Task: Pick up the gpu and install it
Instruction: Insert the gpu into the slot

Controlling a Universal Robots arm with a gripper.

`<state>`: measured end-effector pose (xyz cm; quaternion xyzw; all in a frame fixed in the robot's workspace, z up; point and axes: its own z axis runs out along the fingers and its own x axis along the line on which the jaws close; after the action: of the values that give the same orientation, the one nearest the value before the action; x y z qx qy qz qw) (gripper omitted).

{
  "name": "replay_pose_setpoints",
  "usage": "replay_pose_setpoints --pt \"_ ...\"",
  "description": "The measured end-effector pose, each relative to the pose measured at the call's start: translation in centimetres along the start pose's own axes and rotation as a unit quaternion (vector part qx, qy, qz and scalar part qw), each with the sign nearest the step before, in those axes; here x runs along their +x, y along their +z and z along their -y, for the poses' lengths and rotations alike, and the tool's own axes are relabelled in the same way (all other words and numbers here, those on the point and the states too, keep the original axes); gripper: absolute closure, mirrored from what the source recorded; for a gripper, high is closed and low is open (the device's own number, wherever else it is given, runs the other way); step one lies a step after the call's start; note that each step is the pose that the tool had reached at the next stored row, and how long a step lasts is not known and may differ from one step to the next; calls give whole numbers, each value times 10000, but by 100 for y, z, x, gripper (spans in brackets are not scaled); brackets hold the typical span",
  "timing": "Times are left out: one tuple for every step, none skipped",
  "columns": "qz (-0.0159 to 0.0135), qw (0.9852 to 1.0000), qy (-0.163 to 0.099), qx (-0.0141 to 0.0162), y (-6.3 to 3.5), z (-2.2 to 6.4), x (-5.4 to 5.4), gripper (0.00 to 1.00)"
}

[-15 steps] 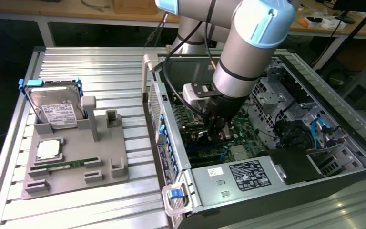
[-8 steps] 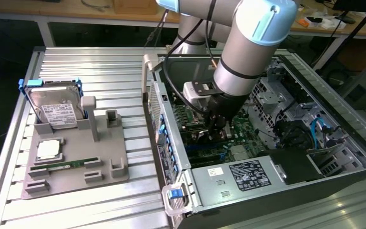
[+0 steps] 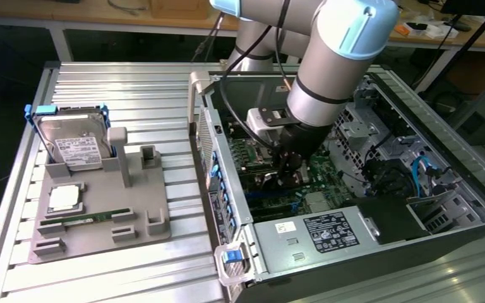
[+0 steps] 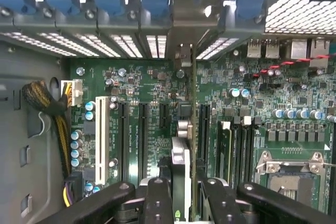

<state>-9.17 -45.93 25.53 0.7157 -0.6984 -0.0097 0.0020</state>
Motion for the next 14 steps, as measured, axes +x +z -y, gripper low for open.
replay_pose_setpoints --pt "-10 10000 0 0 0 13 0 73" --pt "-35 10000 1 -1 0 29 1 73" --pt "-64 10000 1 0 1 42 1 73" --pt "-76 10000 1 -1 1 46 1 73" --pt "-98 10000 2 -2 0 54 1 73" --pt "-107 9999 3 -2 0 57 2 73" --pt "-111 9999 8 -2 0 57 2 73" --pt "-112 9999 18 -1 -1 58 2 73" --pt "-113 9999 29 0 -1 58 2 73" --pt "-112 9999 59 3 0 59 2 73" --pt "-111 9999 94 6 0 59 1 73" --pt "-111 9999 122 11 0 58 1 73" --pt "-111 9999 126 13 0 56 1 73" --pt "-111 9999 129 16 0 55 1 73"
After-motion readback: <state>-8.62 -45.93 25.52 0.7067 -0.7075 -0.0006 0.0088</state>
